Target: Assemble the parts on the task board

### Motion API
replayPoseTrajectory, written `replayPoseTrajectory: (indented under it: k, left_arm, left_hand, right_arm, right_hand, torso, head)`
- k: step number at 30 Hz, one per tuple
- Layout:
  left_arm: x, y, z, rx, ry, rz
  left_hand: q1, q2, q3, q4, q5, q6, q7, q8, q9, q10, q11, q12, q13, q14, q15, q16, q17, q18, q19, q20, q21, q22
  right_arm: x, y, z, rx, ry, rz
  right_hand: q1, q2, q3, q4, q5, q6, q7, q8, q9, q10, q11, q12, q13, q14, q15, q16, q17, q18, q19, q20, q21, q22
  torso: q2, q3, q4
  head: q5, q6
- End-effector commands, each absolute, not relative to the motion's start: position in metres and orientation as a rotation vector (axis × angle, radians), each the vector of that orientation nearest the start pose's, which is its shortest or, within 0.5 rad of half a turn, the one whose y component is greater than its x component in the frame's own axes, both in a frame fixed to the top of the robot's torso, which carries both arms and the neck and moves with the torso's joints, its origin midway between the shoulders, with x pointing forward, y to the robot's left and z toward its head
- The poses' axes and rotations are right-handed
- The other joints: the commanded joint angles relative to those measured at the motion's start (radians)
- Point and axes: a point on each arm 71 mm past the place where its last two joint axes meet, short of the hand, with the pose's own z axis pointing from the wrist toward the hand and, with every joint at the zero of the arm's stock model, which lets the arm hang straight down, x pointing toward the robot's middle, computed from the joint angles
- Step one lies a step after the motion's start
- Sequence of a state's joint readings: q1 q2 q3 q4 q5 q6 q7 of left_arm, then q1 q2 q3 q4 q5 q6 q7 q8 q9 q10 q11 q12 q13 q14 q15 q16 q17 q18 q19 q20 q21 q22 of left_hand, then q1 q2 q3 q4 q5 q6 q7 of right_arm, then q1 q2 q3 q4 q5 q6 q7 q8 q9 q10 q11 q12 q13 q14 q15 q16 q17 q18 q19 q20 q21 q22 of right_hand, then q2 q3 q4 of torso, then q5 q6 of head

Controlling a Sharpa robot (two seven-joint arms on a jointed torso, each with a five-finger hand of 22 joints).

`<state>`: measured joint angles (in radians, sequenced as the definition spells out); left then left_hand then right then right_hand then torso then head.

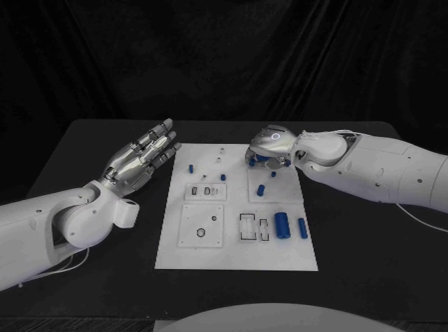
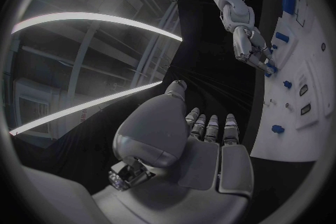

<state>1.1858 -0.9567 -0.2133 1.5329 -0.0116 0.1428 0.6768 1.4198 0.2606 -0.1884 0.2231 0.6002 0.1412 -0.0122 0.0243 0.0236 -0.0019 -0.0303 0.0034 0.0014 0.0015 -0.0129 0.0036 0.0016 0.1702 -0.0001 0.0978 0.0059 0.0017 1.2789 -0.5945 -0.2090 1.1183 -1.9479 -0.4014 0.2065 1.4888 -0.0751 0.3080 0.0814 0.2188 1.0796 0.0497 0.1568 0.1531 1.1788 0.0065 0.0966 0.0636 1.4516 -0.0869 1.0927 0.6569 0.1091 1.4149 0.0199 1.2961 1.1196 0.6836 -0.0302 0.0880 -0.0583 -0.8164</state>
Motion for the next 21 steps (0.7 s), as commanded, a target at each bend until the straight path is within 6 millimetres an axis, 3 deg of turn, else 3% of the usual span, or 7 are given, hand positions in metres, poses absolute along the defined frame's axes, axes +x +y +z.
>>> replayPoseTrajectory:
  k: [1,3,4,12,15,19,21]
  left_arm:
    - [0.443,0.246,-0.218,-0.975,1.426,-1.970]
    - [0.442,0.246,-0.217,-0.945,1.425,-1.960]
    - [0.441,0.246,-0.216,-0.915,1.428,-1.953]
    - [0.436,0.246,-0.211,-0.768,1.409,-1.905]
    - [0.436,0.247,-0.210,-0.748,1.397,-1.889]
    - [0.435,0.249,-0.209,-0.739,1.388,-1.877]
    - [0.435,0.250,-0.209,-0.738,1.388,-1.871]
  left_hand:
    - [0.010,-0.005,-0.002,-0.007,0.005,0.003,0.006,0.007,0.001,0.002,0.006,-0.003,-0.001,-0.001,0.007,-0.004,-0.002,0.009,0.000,0.010,-0.006,-0.002]
    - [0.009,-0.012,-0.004,-0.010,0.000,0.006,-0.007,0.008,0.001,0.002,0.007,-0.003,-0.001,-0.001,0.005,-0.004,-0.002,0.010,0.000,0.010,-0.006,-0.002]
    - [-0.007,-0.013,-0.013,0.008,-0.032,-0.005,-0.022,0.005,-0.001,0.002,0.010,-0.003,-0.001,-0.001,0.006,-0.004,-0.002,0.009,0.000,0.011,-0.006,-0.002]
    - [-0.010,-0.022,-0.030,0.057,-0.110,-0.019,-0.037,0.000,-0.004,0.002,0.008,-0.003,-0.001,-0.001,-0.010,-0.004,-0.002,0.009,0.000,-0.007,-0.006,-0.002]
    - [0.005,-0.030,-0.031,0.058,-0.122,-0.025,-0.003,-0.003,-0.004,0.002,-0.009,-0.003,-0.001,-0.001,-0.016,-0.004,-0.002,0.009,0.000,-0.014,-0.006,-0.002]
    - [0.019,-0.036,-0.031,0.052,-0.141,-0.028,-0.001,-0.003,-0.004,0.002,-0.008,-0.003,-0.001,-0.001,-0.017,-0.004,-0.002,0.009,0.000,-0.017,-0.006,-0.002]
    - [0.023,-0.036,-0.030,0.050,-0.138,-0.027,-0.002,-0.003,-0.004,0.002,-0.009,-0.003,-0.001,-0.001,-0.018,-0.004,-0.002,0.008,0.000,-0.017,-0.006,-0.002]
  right_arm:
    - [0.532,-0.166,-0.199,-0.907,1.384,0.475]
    - [0.533,-0.163,-0.190,-0.885,1.390,0.481]
    - [0.534,-0.162,-0.183,-0.868,1.397,0.484]
    - [0.542,-0.151,-0.151,-0.758,1.452,0.488]
    - [0.546,-0.146,-0.146,-0.721,1.461,0.470]
    - [0.551,-0.142,-0.143,-0.696,1.465,0.451]
    - [0.554,-0.140,-0.142,-0.690,1.464,0.444]
  right_hand:
    - [0.005,-0.002,0.005,0.005,-0.009,0.006,0.005,0.002,0.003,0.007,0.000,-0.004,0.001,-0.003,-0.004,0.004,0.000,-0.015,-0.002,-0.002,0.003,0.001]
    - [0.005,-0.003,0.005,0.005,-0.010,0.006,0.005,0.002,0.003,0.006,0.000,-0.005,0.001,-0.003,-0.004,0.003,0.000,-0.015,-0.002,-0.002,0.004,0.003]
    - [0.002,-0.005,0.005,0.006,-0.011,0.004,0.005,0.001,0.004,0.005,0.000,-0.007,0.000,-0.003,-0.004,0.002,-0.003,-0.015,-0.003,-0.002,0.003,0.002]
    - [-0.012,-0.010,0.008,0.016,-0.021,-0.003,0.011,-0.005,0.007,-0.003,0.006,-0.021,0.000,-0.005,-0.001,-0.003,-0.008,-0.015,-0.005,0.000,0.002,0.004]
    - [-0.018,-0.012,0.008,0.020,-0.025,-0.005,0.013,-0.007,0.008,-0.006,0.008,-0.025,0.000,-0.006,0.001,-0.005,-0.010,-0.015,-0.006,0.002,0.002,0.005]
    - [-0.028,-0.018,0.007,0.026,-0.029,-0.008,0.016,-0.010,0.009,-0.008,0.013,-0.029,0.000,-0.006,0.003,-0.006,-0.009,-0.016,-0.006,0.004,0.004,0.009]
    - [-0.030,-0.019,0.006,0.027,-0.029,-0.009,0.017,-0.011,0.010,-0.008,0.013,-0.029,0.000,-0.006,0.004,-0.005,-0.008,-0.016,-0.006,0.005,0.004,0.011]
  torso:
    - [-0.001,-0.0005,0.0005]
    - [-0.001,-0.0008,0.0007]
    - [-0.001,-0.0010,0.0005]
    - [-0.002,-0.0013,0.0001]
    - [0.002,-0.0014,0.0039]
    - [0.005,-0.0044,0.0058]
    - [0.010,-0.0064,0.0117]
  head:
    - [0.006,0.000]
    - [0.011,-0.001]
    - [0.015,0.000]
    - [0.029,0.001]
    - [0.032,0.003]
    - [0.037,0.002]
    - [0.035,0.001]
